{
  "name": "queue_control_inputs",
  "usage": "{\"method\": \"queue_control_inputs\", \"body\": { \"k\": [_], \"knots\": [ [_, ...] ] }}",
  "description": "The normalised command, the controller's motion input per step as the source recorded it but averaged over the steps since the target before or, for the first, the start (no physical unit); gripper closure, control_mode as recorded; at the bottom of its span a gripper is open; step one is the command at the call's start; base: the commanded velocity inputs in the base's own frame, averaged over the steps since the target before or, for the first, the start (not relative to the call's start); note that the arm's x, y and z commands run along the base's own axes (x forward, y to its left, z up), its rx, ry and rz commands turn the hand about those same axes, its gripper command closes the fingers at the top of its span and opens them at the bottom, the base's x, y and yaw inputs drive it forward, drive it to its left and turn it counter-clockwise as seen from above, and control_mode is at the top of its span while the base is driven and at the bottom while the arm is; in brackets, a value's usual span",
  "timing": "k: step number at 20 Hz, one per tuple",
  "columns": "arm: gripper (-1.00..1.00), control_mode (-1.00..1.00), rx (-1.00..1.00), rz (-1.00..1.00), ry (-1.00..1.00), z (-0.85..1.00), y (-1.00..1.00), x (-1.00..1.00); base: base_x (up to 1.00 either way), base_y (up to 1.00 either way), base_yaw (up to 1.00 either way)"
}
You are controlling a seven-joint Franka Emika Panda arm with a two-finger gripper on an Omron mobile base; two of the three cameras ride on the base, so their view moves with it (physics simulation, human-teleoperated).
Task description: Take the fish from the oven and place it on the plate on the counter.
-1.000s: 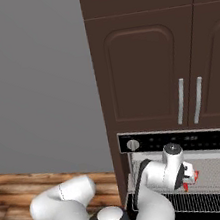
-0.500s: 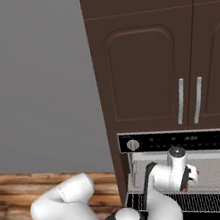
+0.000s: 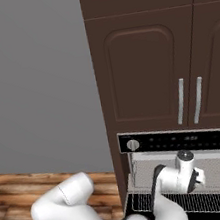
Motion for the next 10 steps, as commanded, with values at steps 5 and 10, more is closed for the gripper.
{"method": "queue_control_inputs", "body": {
  "k": [5, 10],
  "knots": [
    [-1.0, -1.0, 0.0, -0.05, 0.0, -0.05, -0.21, 0.23, 0.0, 0.0, 0.0],
    [-1.0, -1.0, 0.0, 0.0, 0.0, -0.08, 0.0, 0.22, 0.0, 0.0, 0.0]
  ]
}}
